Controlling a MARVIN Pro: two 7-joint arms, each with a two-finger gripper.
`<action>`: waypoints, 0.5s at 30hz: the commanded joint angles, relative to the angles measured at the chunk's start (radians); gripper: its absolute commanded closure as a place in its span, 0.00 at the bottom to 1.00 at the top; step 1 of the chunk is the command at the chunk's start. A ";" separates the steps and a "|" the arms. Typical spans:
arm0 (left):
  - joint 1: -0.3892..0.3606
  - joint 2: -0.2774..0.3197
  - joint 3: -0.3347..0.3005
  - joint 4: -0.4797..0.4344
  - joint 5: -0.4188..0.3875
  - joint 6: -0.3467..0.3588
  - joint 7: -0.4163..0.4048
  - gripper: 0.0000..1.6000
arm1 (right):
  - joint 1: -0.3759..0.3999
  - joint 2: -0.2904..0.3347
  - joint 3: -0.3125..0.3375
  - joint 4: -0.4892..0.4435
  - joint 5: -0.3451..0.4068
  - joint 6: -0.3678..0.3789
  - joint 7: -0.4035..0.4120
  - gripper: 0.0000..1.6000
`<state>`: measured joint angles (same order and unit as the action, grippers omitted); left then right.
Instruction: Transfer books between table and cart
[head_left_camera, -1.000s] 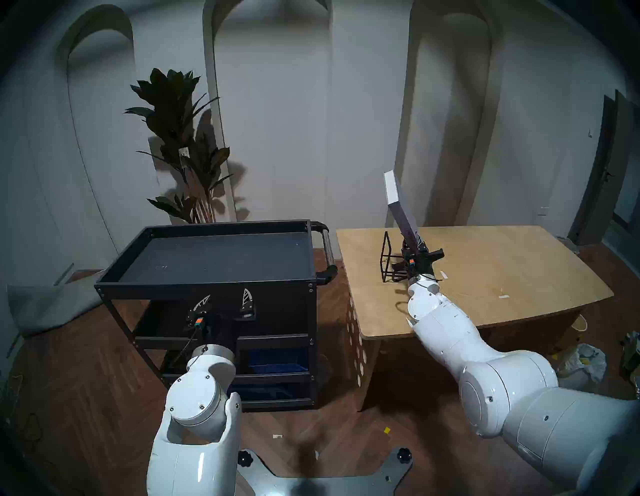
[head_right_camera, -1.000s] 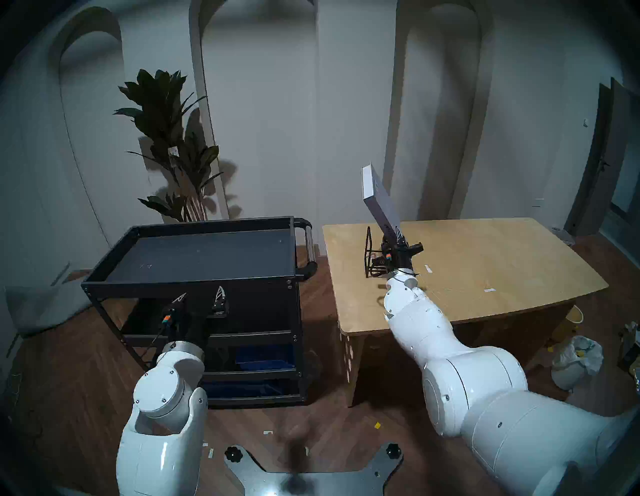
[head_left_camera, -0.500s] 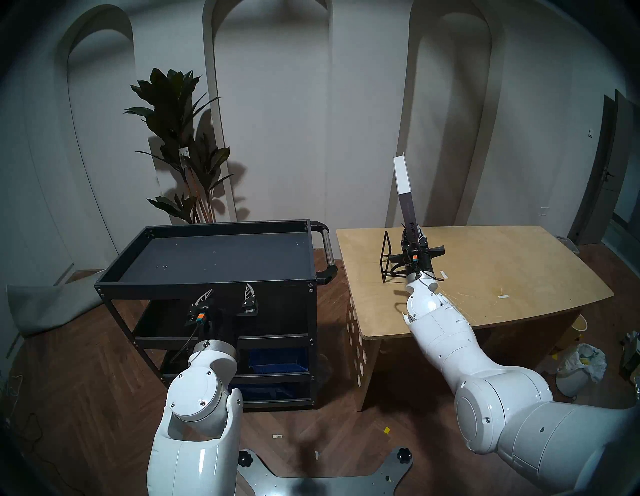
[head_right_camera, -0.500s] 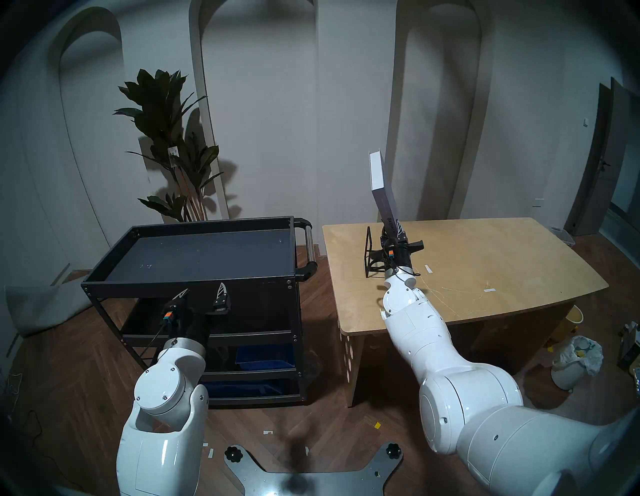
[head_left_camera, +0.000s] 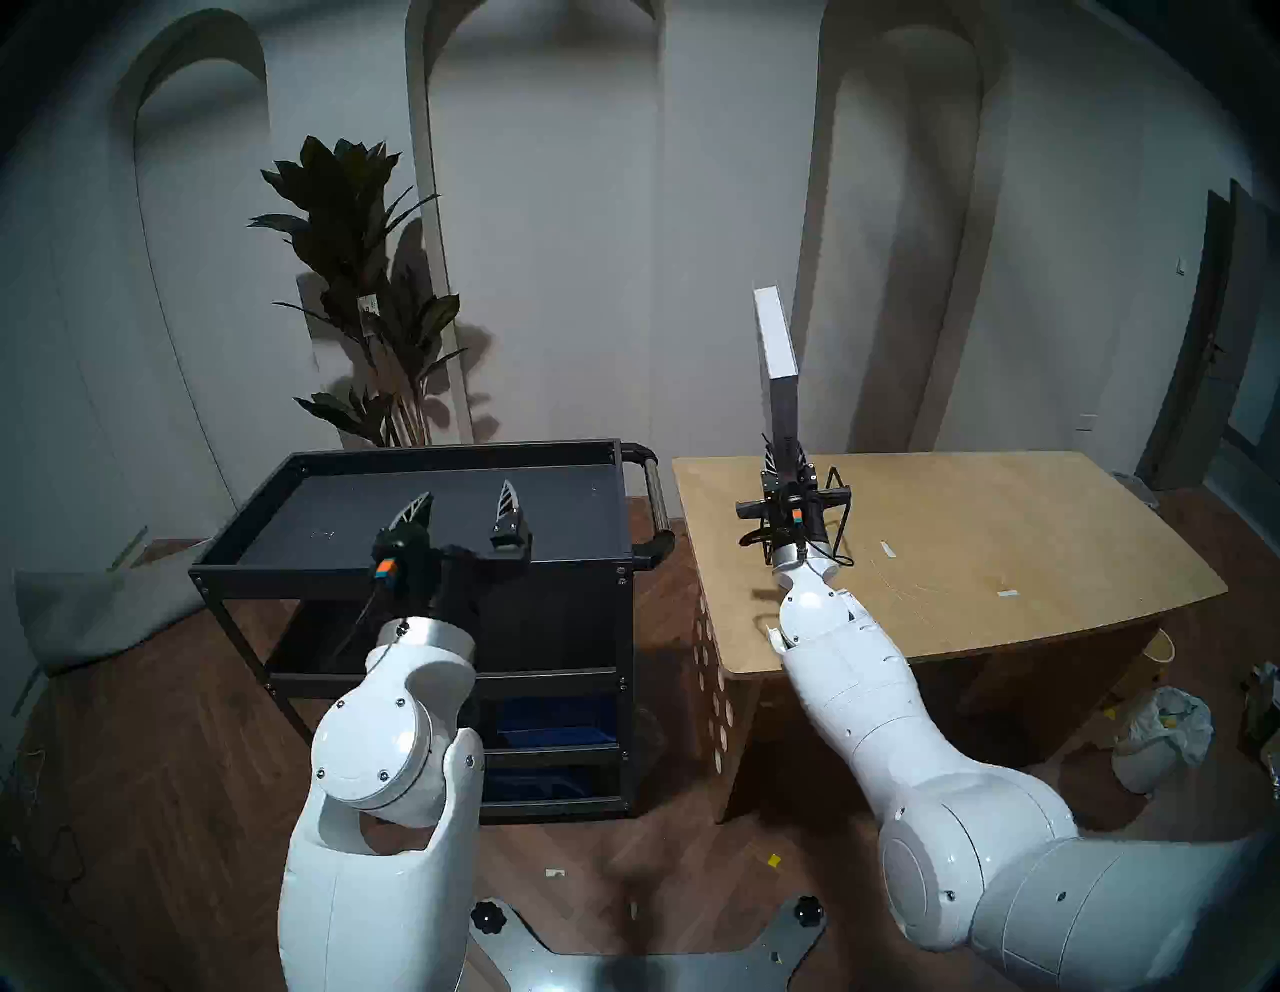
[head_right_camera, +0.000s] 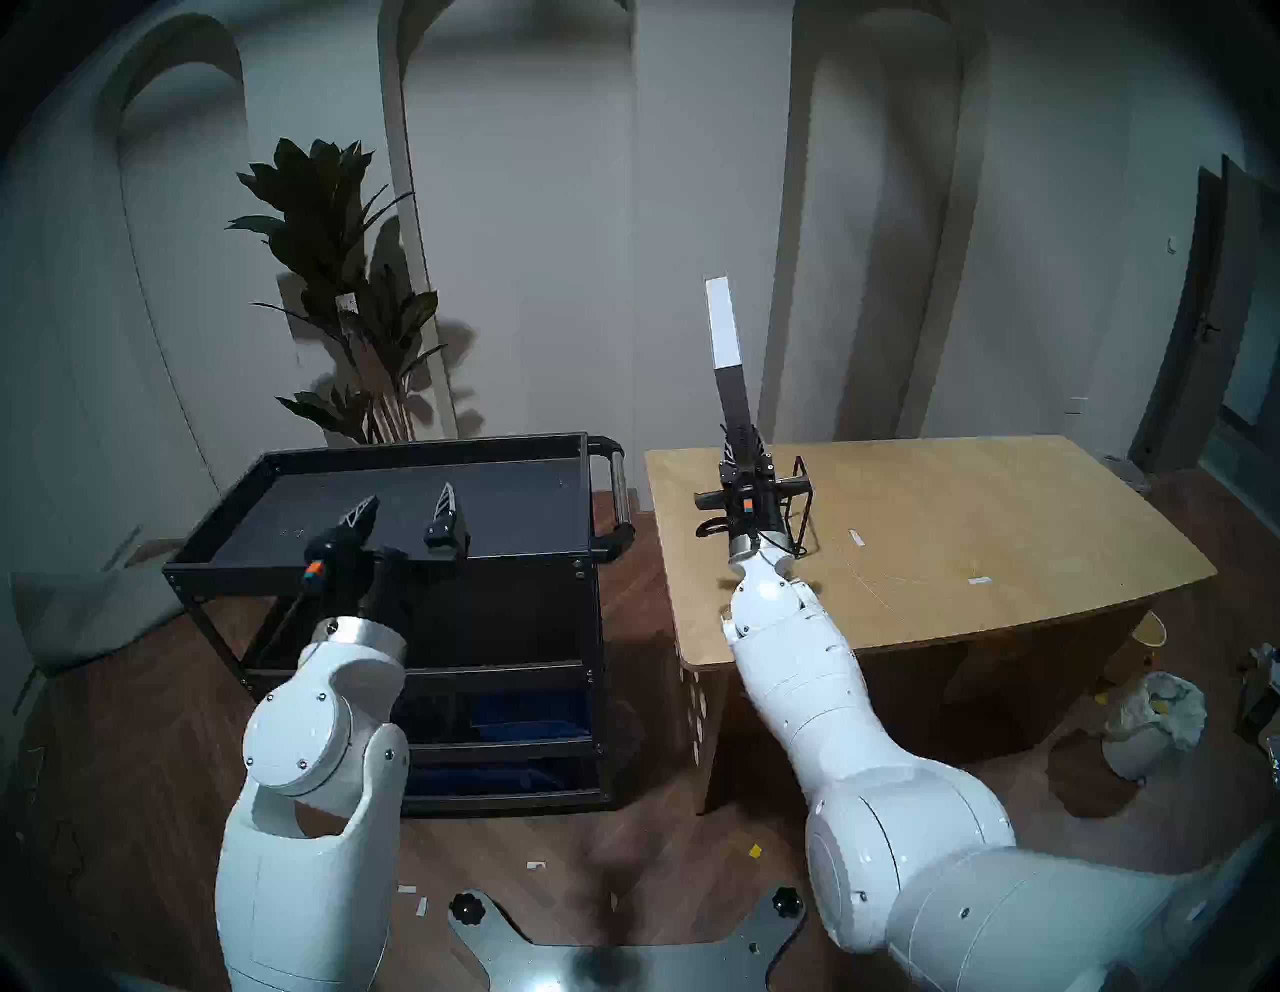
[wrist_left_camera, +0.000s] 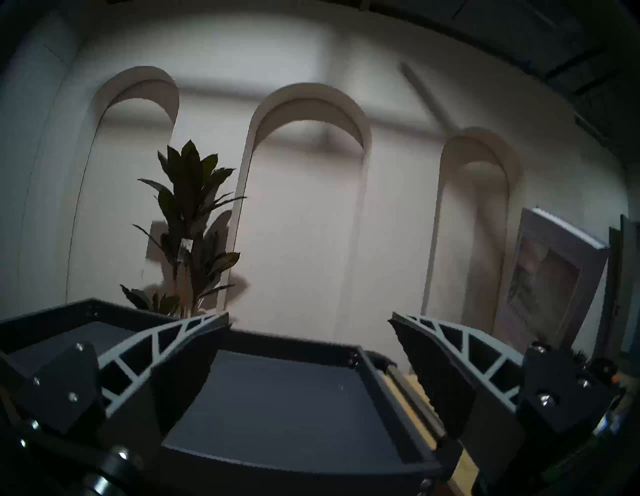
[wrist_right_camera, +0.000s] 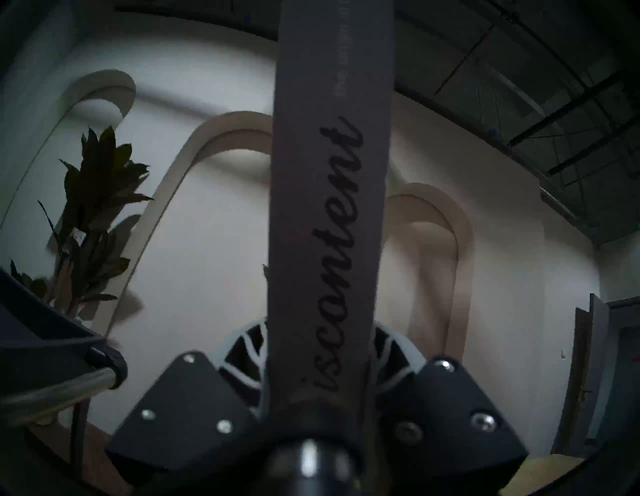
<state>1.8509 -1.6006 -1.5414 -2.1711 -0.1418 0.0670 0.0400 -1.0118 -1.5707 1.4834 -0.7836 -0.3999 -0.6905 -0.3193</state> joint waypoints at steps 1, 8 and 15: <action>-0.037 0.001 0.016 -0.112 -0.086 0.026 -0.026 0.00 | -0.036 -0.072 -0.023 -0.114 0.030 -0.007 0.015 1.00; -0.013 0.002 0.018 -0.172 -0.163 0.088 -0.048 0.00 | -0.068 -0.129 -0.033 -0.196 0.067 0.052 0.015 1.00; 0.002 0.029 0.023 -0.223 -0.172 0.126 -0.066 0.00 | -0.095 -0.189 -0.061 -0.282 0.088 0.164 0.022 1.00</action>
<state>1.8436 -1.5920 -1.5236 -2.3238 -0.3137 0.1782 -0.0063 -1.0962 -1.6739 1.4435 -0.9602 -0.3311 -0.6036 -0.2951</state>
